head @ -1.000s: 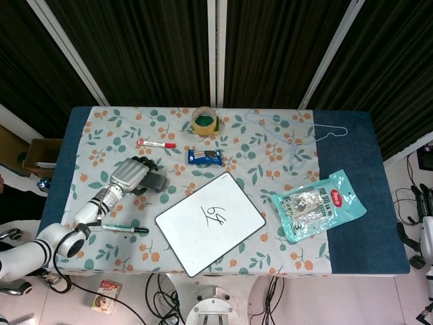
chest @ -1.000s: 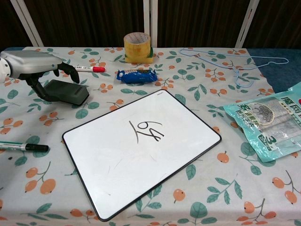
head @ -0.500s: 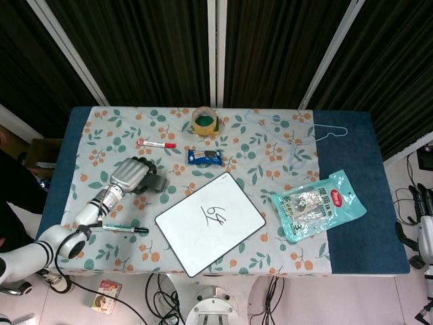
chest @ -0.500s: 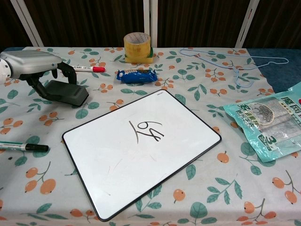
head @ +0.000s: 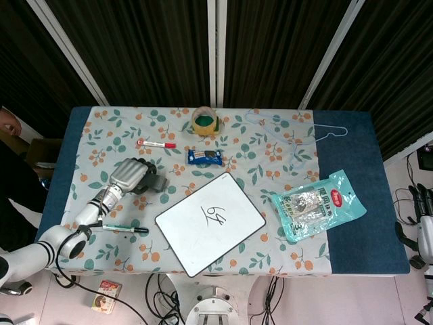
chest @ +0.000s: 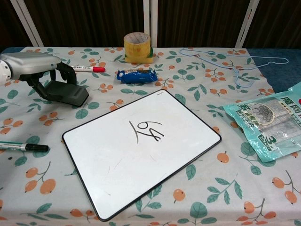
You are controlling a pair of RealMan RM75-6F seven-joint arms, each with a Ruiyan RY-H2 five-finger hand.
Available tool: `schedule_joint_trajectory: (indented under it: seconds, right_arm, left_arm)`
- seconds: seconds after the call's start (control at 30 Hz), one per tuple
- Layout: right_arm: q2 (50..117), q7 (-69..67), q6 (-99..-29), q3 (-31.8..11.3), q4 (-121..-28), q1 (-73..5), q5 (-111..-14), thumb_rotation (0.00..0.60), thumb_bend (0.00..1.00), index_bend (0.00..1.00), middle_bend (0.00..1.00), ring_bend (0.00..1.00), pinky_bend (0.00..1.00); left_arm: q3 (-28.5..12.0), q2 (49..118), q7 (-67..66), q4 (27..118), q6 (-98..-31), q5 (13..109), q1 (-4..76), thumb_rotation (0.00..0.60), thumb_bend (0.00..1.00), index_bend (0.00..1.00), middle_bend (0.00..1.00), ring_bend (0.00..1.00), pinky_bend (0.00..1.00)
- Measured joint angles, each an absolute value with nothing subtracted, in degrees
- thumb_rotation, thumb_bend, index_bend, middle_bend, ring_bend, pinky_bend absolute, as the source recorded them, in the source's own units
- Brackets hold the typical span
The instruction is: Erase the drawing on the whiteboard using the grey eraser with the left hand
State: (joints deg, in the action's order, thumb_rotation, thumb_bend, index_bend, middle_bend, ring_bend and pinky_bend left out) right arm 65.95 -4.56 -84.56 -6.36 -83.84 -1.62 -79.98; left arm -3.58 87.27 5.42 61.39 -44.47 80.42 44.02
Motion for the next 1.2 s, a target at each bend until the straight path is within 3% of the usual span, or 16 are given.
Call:
schedule_joint_trajectory:
  seconds: [0.13, 0.33, 0.9, 1.2]
  right_arm:
    - [65.86, -4.67, -84.46, -6.40, -83.83, -1.61, -79.86, 0.600, 0.28, 0.00, 0.00, 0.00, 0.00]
    - [65.81, -4.91, -84.33, -6.44, -83.64, -1.61, -79.77, 0.600, 0.28, 0.00, 0.00, 0.00, 0.00]
    - [66.20, -6.28, -84.09, -6.52, -82.44, -1.69, -79.76, 0.600, 0.28, 0.00, 0.00, 0.00, 0.00]
    - [65.97, -7.32, -84.72, -6.49, -82.07, -1.25, -79.98, 0.600, 0.28, 0.00, 0.00, 0.00, 0.00]
  left_arm:
    - [-3.65, 87.53, 5.56, 61.00, -45.53, 80.82, 44.02, 0.600, 0.31, 0.44, 0.38, 0.31, 0.40]
    - [-4.42, 87.55, 7.23, 61.97, -49.83, 81.85, 43.46, 0.600, 0.31, 0.48, 0.42, 0.42, 0.50]
    - [-2.47, 83.43, 2.35, 85.25, -59.05, 90.32, 42.14, 0.600, 0.33, 0.53, 0.47, 0.45, 0.52]
    - [-0.65, 88.62, -7.53, 87.25, -58.25, 91.10, 41.91, 0.600, 0.34, 0.55, 0.49, 0.47, 0.53]
